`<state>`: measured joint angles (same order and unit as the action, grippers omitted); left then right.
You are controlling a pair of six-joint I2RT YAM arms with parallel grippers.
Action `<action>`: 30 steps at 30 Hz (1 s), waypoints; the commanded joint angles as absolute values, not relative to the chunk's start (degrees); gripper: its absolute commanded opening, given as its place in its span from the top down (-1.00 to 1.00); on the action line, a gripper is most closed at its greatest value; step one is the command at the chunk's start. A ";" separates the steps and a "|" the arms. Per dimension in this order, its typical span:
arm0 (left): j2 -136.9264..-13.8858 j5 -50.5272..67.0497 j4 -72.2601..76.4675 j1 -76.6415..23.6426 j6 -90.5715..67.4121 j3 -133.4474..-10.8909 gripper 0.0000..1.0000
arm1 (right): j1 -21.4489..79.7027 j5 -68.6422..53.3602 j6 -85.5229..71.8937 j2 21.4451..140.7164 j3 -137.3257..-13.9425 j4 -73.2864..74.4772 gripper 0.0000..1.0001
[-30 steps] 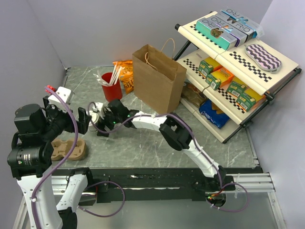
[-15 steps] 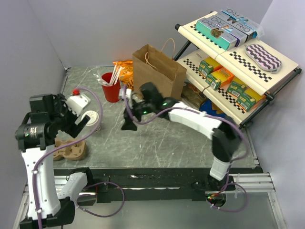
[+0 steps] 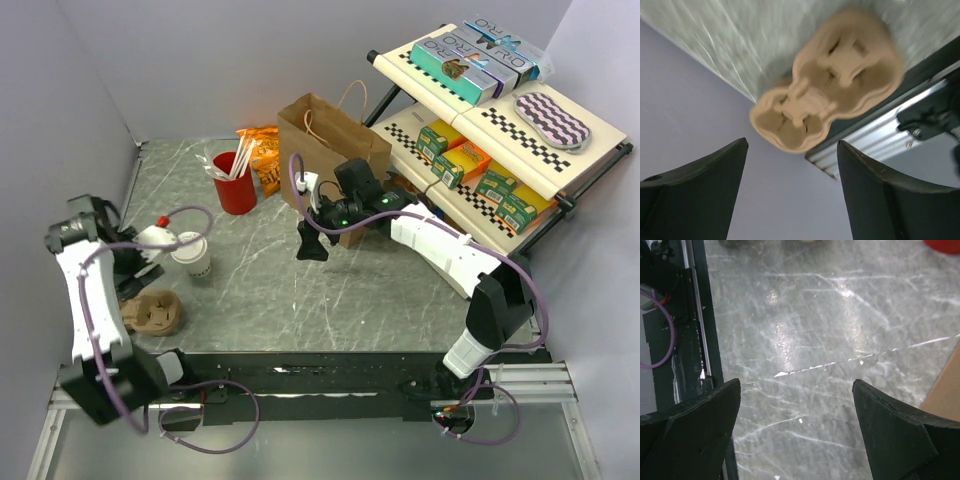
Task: Pack the takeout coffee
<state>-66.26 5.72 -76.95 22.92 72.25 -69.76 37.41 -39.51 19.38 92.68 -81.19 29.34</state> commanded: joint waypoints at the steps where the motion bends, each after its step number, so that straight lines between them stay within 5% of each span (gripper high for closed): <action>1: -71.27 7.91 -79.01 33.45 90.64 -72.95 -0.52 | 37.97 -37.09 16.79 89.56 -80.69 30.32 -0.96; 10: -71.63 8.61 -78.75 37.53 110.11 -66.01 -0.37 | 37.88 -37.00 19.51 91.85 -83.23 34.54 -0.95; 19: -75.49 8.61 -78.75 37.44 115.31 -62.84 -0.16 | 38.76 -34.89 19.16 88.68 -78.84 34.45 -0.94; 30: -77.87 9.58 -74.27 36.39 114.52 -59.24 -0.15 | 39.02 -34.28 19.42 87.80 -77.52 34.63 -0.95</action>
<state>-76.99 6.72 -75.00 36.88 111.85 -59.86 38.50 -34.85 19.16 91.39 -78.30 34.68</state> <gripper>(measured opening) 0.574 0.973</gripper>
